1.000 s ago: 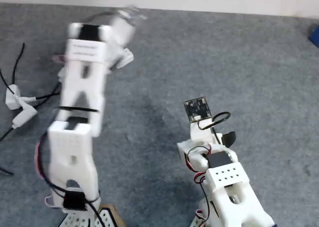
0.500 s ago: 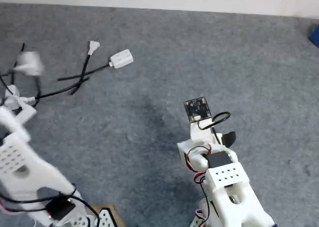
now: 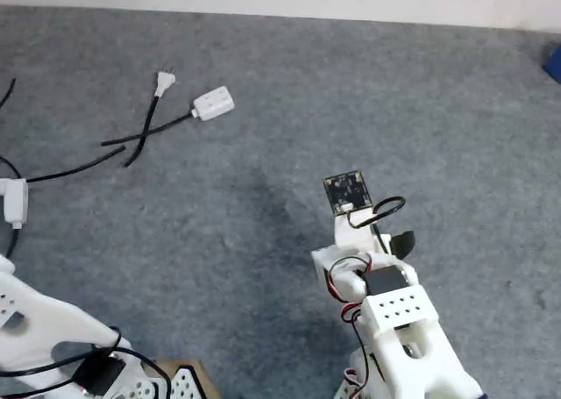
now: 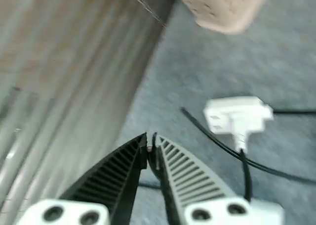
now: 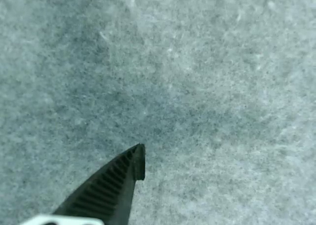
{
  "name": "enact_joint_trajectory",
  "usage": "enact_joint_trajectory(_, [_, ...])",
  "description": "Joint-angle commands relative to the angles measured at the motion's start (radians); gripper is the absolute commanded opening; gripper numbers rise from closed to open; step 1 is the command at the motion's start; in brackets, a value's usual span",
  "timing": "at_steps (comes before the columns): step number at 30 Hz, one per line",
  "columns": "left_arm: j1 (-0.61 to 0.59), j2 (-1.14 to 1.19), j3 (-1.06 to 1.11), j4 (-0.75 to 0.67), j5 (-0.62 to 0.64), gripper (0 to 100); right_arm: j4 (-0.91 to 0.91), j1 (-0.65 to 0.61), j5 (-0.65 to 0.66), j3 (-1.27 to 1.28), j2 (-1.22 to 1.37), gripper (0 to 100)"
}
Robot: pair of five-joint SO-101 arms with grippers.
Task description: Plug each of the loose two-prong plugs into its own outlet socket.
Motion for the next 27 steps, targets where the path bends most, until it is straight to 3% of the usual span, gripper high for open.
enact_joint_trajectory(1, [0.070, -0.021, -0.008, 0.103, 0.028, 25, -0.015, 0.007, -0.002, -0.005, -0.013, 54.6])
enact_joint_trajectory(4, [0.127, -0.021, -0.016, 0.106, 0.058, 36, -0.015, 0.007, -0.002, -0.005, -0.013, 54.6])
enact_joint_trajectory(10, [0.255, -0.015, -0.136, 0.109, 0.180, 36, -0.015, 0.007, -0.002, -0.005, -0.013, 54.6])
enact_joint_trajectory(17, [0.561, -0.001, -0.101, 0.068, 0.262, 36, -0.013, 0.007, -0.002, -0.005, -0.013, 54.6])
enact_joint_trajectory(22, [0.731, 0.157, -0.071, -0.121, 0.345, 36, -0.013, 0.007, -0.002, -0.005, -0.013, 54.6])
enact_joint_trajectory(27, [0.826, 0.320, -0.073, -0.103, 0.411, 36, -0.013, 0.007, -0.002, -0.005, -0.013, 54.6])
